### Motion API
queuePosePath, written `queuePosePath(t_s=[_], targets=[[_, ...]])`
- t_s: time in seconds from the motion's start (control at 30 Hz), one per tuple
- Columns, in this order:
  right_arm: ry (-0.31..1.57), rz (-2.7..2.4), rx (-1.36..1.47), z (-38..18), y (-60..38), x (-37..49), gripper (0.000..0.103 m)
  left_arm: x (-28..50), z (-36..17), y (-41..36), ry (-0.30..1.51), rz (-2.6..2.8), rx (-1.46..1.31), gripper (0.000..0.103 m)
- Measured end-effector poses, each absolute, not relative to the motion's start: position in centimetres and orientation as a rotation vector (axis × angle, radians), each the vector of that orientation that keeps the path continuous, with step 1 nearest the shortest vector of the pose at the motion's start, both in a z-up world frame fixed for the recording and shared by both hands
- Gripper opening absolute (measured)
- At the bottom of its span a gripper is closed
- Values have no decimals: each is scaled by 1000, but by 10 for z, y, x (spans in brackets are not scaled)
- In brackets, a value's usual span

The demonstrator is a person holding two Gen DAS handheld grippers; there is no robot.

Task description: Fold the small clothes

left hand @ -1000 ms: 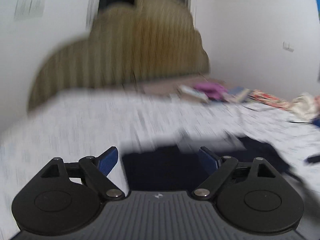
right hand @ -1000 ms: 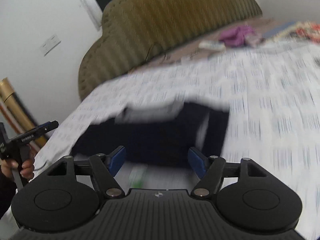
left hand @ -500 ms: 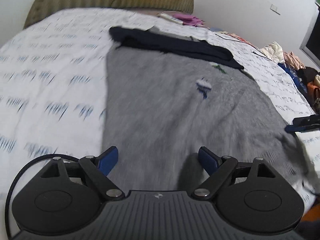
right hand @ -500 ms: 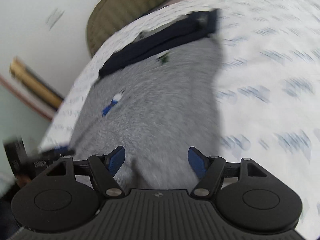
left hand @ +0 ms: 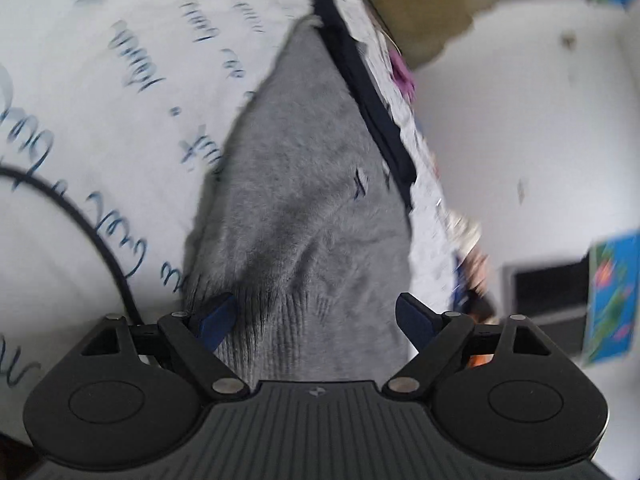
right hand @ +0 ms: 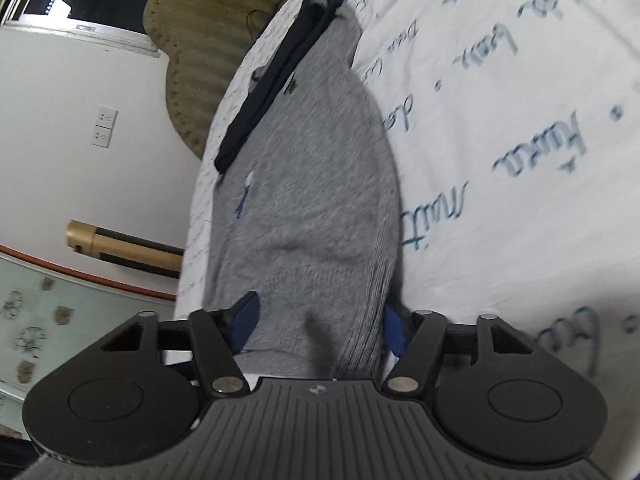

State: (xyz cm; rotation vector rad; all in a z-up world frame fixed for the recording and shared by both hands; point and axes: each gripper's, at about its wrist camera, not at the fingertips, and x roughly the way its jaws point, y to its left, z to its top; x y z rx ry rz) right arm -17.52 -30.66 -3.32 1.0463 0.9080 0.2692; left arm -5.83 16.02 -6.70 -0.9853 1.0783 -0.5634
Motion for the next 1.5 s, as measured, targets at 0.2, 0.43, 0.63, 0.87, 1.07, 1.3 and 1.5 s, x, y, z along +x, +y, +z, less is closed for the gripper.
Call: queuePosePath(t_s=[0.2, 0.43, 0.63, 0.87, 1.07, 1.3, 1.5], targets=[[902, 285, 1090, -33, -309, -184, 59, -63, -62, 164, 1076, -534, -986, 76], [896, 259, 1085, -33, -316, -194, 58, -60, -48, 179, 1044, -450, -816, 76], [894, 259, 1090, -35, -317, -196, 58, -63, -44, 185, 1015, -417, -763, 76], [888, 270, 1108, -38, -318, -194, 60, -62, -54, 171, 1041, -445, -736, 50], [879, 292, 1125, -37, -319, -198, 60, -69, -74, 159, 1130, -570, -830, 28], [924, 256, 1131, -43, -316, -188, 9, -67, -74, 162, 1135, -557, -842, 8], [908, 292, 1031, -17, -309, -194, 9, -68, -41, 161, 1073, -643, -752, 5]])
